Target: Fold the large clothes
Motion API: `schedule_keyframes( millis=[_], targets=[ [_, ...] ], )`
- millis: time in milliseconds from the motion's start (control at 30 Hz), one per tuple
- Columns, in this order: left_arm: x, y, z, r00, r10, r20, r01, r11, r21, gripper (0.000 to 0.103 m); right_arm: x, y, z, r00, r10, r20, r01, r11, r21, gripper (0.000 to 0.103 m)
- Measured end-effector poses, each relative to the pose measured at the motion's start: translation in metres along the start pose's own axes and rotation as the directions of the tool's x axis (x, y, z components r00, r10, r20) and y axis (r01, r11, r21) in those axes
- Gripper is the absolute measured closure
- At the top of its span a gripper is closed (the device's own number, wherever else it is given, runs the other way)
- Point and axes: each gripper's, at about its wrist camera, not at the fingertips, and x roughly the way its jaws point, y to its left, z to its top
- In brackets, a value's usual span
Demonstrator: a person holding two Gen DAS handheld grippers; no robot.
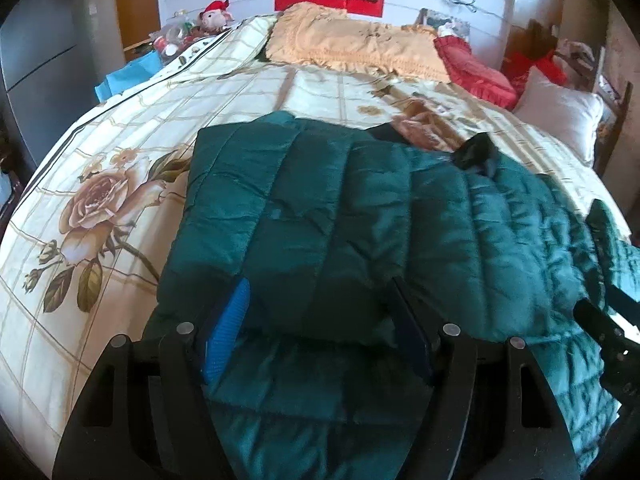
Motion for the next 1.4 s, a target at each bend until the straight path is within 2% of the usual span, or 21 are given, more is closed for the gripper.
schedule_keyframes(
  millis=[100,200,600,1000,1200,1400],
  targets=[
    [-0.014,-0.009,-0.002,1.000,-0.008,0.021,0.007,1.000,0.023,0.032,-0.023,-0.002,-0.002,1.000,0.007,0.028,-0.007,1.000,-0.012,0.029],
    [-0.027,-0.018,-0.004,0.999,-0.014,0.046,0.012,0.999,0.043,0.032,-0.039,-0.011,-0.005,0.999,-0.005,0.042,0.005,1.000,-0.008,0.024],
    [-0.049,-0.039,-0.014,0.997,-0.020,0.073,0.014,0.996,0.085,0.032,-0.067,-0.055,-0.024,0.997,-0.030,0.065,0.026,0.998,0.065,0.024],
    [-0.049,-0.046,-0.018,0.998,-0.022,0.060,0.016,0.995,0.094,0.032,-0.074,-0.137,-0.037,0.993,-0.111,0.051,0.101,0.981,0.169,0.024],
    [-0.042,-0.035,-0.018,0.999,-0.026,0.035,0.024,0.998,0.059,0.032,-0.068,-0.213,-0.042,0.977,-0.213,0.018,0.199,0.938,0.285,0.022],
    [-0.035,-0.029,-0.019,1.000,-0.012,0.020,0.010,0.998,0.060,0.032,-0.048,-0.307,-0.045,0.969,-0.243,-0.050,0.236,0.840,0.488,0.022]
  ],
)
